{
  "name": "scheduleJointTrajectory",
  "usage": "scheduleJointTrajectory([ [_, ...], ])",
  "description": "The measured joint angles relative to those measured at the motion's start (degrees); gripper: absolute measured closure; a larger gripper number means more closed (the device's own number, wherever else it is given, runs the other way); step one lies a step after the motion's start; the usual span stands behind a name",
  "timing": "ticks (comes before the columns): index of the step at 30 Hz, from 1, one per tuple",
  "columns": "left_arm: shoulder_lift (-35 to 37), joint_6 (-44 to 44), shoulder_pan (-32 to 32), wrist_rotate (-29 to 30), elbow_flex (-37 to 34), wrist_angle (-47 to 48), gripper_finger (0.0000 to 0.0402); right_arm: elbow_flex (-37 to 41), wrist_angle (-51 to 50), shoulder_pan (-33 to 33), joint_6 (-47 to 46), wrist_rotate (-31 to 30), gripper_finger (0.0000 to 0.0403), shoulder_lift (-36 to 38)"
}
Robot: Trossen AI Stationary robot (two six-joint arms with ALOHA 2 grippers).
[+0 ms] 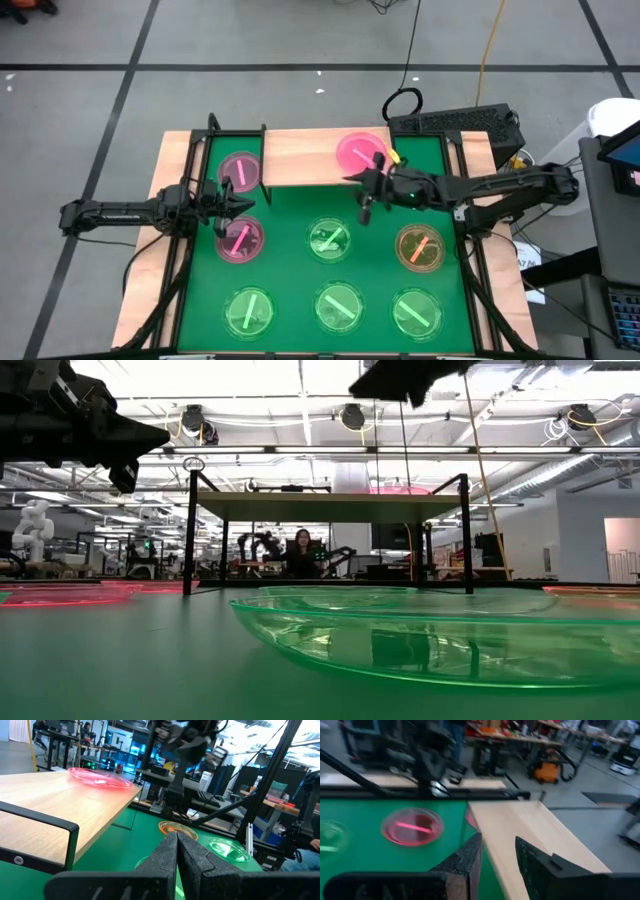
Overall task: Place and stack plates onto a shelf
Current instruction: Put the top green transparent plate on the shelf
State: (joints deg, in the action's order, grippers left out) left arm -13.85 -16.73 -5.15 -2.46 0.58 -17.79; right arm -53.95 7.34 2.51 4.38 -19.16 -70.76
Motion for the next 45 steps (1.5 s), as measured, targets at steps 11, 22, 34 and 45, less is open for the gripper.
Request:
scheduleJointTrajectory([
  [11, 0.00, 0.00, -0.02, -0.02, 0.00, 0.00, 0.0387, 0.00, -0.68, 8.49, -0.24, -0.06, 0.0298, 4.72],
  [22, 0.00, -0.02, 0.00, 0.00, 0.00, -0.02, 0.0387, 0.00, 0.73, 11.40, -0.25, -0.18, 0.0298, 4.63],
  [34, -0.01, 0.00, -0.01, -0.01, 0.00, -0.01, 0.0387, 0.00, -0.33, 16.65, -0.85, -0.17, 0.0298, 4.63],
  [45, -0.02, -5.28, 0.00, -0.02, 0.00, -7.68, 0.0387, 0.00, -0.31, 18.61, -0.22, -0.23, 0.0298, 4.63],
])
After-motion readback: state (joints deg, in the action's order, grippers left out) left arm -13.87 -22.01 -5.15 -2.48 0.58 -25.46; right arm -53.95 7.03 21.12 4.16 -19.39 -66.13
